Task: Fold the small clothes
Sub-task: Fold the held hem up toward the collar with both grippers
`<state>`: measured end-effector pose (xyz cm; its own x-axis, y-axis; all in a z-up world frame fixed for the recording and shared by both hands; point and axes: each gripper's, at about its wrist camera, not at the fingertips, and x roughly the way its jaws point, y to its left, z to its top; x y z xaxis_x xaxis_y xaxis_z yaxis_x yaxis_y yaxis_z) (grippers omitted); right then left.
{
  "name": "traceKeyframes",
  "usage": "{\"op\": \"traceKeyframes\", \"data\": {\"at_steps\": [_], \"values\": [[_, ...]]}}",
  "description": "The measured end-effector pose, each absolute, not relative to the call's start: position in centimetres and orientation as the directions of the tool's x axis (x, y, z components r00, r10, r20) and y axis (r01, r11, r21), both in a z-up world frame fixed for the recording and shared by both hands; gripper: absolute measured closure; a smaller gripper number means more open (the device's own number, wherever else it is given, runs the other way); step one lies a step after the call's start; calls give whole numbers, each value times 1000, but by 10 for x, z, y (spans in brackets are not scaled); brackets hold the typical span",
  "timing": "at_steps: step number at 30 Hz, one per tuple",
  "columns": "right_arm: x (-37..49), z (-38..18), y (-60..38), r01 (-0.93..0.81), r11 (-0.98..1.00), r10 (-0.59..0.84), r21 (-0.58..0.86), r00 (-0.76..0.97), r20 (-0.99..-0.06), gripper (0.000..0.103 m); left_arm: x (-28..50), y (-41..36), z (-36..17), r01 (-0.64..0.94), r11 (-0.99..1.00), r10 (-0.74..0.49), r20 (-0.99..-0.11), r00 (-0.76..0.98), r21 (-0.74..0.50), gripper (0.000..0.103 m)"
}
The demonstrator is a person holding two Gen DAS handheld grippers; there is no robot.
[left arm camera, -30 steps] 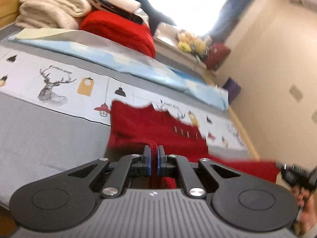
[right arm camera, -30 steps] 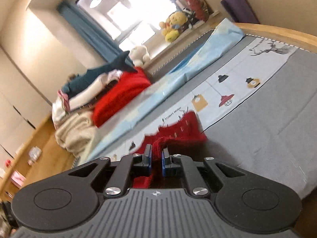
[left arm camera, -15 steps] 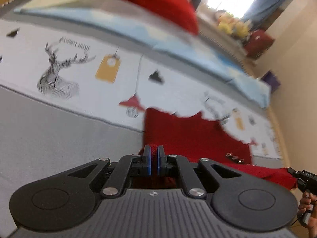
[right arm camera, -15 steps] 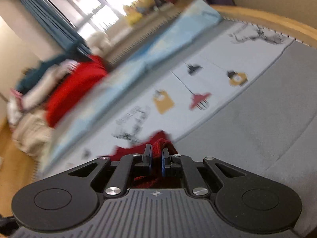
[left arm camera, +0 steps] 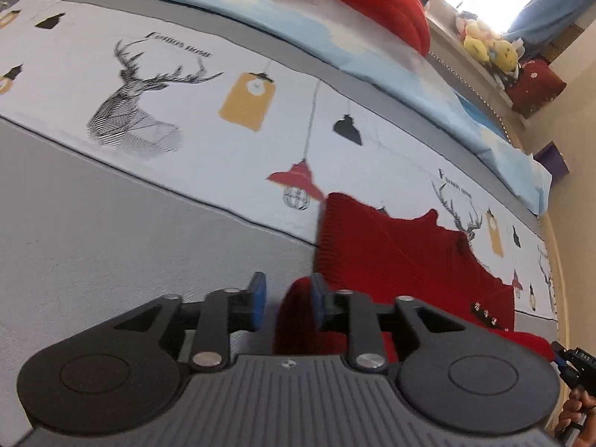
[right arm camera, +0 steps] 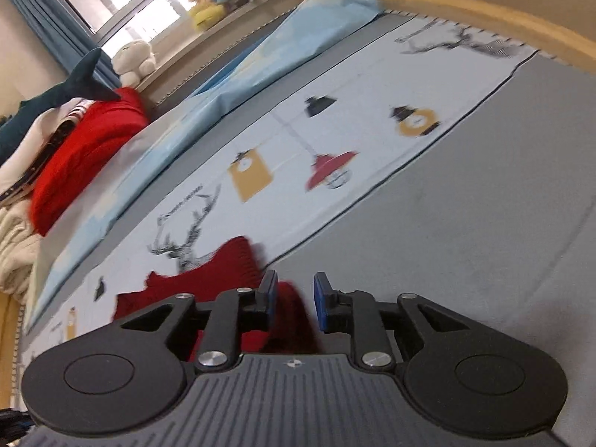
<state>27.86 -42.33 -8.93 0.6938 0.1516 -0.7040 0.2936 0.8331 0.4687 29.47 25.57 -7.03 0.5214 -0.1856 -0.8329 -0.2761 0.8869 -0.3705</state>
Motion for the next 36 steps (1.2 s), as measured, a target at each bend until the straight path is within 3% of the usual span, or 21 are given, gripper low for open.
{"op": "traceKeyframes", "data": {"at_steps": [3, 9, 10, 14, 31, 33, 36], "values": [[266, -99, -432, 257, 865, 160, 431, 673, -723, 80, 281, 264, -78, -279, 897, -176, -855, 488, -343, 74], [249, -137, -426, 183, 910, 210, 372, 571, -794, 77, 267, 258, -98, -207, 925, -205, -878, 433, -318, 59], [249, -141, -425, 180, 907, 220, 381, 569, -793, 77, 267, 255, -103, -197, 929, -210, -882, 421, -315, 54], [257, -141, -418, 171, 893, 243, 416, 595, -766, 73, 274, 243, -114, -194, 918, -244, -878, 412, -345, 52], [332, -153, -393, 211, 852, 255, 479, 633, -731, 71, 338, 227, -136, -219, 861, -313, -817, 484, -459, 51], [335, -153, -394, 216, 849, 250, 483, 640, -726, 71, 342, 226, -139, -219, 861, -311, -815, 488, -460, 54], [337, -150, -394, 217, 854, 234, 473, 651, -722, 81, 346, 225, -139, -213, 867, -300, -812, 500, -451, 66]]}}
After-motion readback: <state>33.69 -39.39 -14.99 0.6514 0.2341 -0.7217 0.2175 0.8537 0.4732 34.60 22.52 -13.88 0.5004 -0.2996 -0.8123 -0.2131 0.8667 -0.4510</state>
